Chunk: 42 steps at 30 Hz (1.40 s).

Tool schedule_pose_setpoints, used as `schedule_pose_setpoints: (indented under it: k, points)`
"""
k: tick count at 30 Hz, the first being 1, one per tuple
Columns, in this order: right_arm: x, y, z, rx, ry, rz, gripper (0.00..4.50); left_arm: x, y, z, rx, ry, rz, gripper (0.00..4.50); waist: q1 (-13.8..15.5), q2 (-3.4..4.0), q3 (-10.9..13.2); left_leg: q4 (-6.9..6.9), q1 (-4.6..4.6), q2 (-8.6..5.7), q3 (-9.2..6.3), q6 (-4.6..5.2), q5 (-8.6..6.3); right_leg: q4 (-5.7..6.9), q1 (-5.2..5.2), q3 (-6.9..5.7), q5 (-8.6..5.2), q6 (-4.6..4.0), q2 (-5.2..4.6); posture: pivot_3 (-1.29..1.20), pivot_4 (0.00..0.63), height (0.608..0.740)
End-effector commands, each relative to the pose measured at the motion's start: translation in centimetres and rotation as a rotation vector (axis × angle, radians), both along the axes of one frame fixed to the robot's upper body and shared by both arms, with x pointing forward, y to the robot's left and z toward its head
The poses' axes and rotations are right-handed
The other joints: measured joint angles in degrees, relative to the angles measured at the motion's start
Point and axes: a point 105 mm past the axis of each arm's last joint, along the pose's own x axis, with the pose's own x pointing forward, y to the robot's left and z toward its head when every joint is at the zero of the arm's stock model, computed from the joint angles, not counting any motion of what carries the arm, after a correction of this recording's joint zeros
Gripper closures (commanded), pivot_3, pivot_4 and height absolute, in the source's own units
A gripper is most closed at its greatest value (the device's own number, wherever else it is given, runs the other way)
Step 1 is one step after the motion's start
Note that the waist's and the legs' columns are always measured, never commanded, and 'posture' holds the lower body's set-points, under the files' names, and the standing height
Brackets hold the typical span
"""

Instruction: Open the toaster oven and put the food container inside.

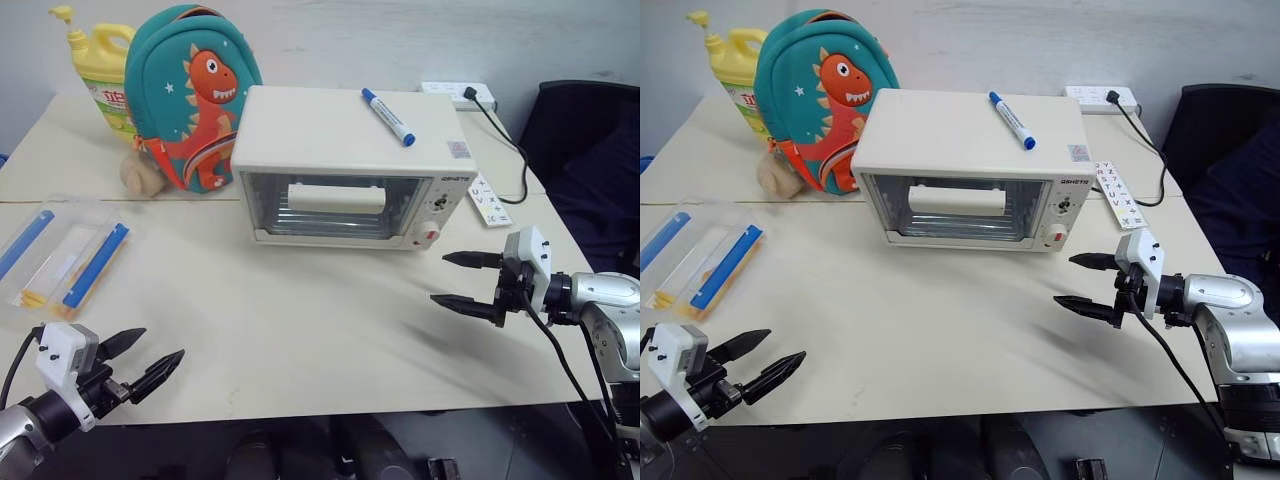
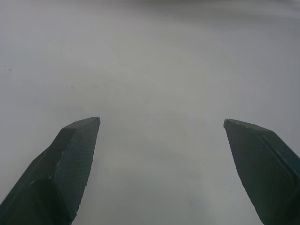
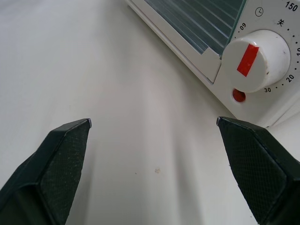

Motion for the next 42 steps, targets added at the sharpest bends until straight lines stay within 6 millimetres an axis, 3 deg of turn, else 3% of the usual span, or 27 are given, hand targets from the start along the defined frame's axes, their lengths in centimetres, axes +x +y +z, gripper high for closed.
schedule_pose_setpoints:
  k: [1,7,13,17,21,28,36,42]
  points:
    - [0.2,-0.1,0.9,-0.007,-0.039,-0.006,0.02,0.3,0.4,0.5,0.027,-0.029,0.013,0.0,0.02,0.0,0.0,0.0,0.0,0.0,0.0,0.0,0.0,0.0,0.0,0.0,0.0,0.0,0.0,0.0,0.15,0.74]
    - [0.6,-0.1,0.9,-0.001,-0.035,-0.037,0.02,0.6,0.1,0.4,-0.002,-0.026,0.018,0.0,0.02,0.0,0.0,0.0,-0.01,0.0,0.0,0.0,0.0,0.0,0.0,0.0,0.0,0.0,0.0,0.0,0.15,0.74]
    - [1.9,1.2,1.4,0.085,-0.047,-0.094,0.02,2.0,-2.5,1.0,-0.083,-0.071,-0.047,0.0,0.01,0.0,0.0,0.01,0.01,0.0,0.0,0.0,0.0,0.02,0.02,0.0,0.0,0.0,0.0,0.0,0.15,0.74]
    - [2.7,2.4,3.0,0.182,-0.078,-0.108,0.02,2.4,-5.4,3.2,-0.121,-0.123,-0.173,0.0,0.03,-0.01,0.0,0.02,-0.03,0.01,-0.01,-0.01,0.01,0.04,0.0,0.0,0.01,0.01,-0.01,0.0,0.15,0.74]
    - [2.4,4.4,4.5,0.251,-0.064,-0.021,0.02,2.9,-6.7,7.4,-0.141,-0.211,-0.305,0.0,-0.23,0.01,0.01,0.08,-0.01,0.01,0.0,-0.04,0.02,0.15,-0.01,0.0,0.04,0.0,0.0,0.0,0.15,0.74]
    - [1.6,7.5,6.0,0.273,-0.079,0.102,0.02,4.8,-6.9,9.6,-0.043,-0.236,-0.39,0.0,-0.03,0.13,0.01,0.01,-0.02,0.04,-0.05,-0.15,0.07,0.11,-0.05,-0.08,0.02,-0.05,0.05,0.0,0.15,0.74]
    - [1.4,9.9,7.4,0.301,-0.108,0.198,0.02,5.3,-7.7,11.2,-0.01,-0.272,-0.459,0.0,-0.04,0.14,0.02,0.02,-0.08,0.04,0.01,-0.33,0.17,0.11,-0.12,-0.06,0.02,-0.05,0.04,0.0,0.15,0.74]
    - [-0.1,11.3,7.8,0.3,-0.098,0.288,0.02,6.2,-7.8,10.9,0.004,-0.265,-0.468,0.0,0.01,0.14,0.02,0.02,-0.1,0.03,0.01,-0.38,0.2,0.11,-0.15,-0.05,0.02,-0.05,0.03,0.0,0.15,0.74]
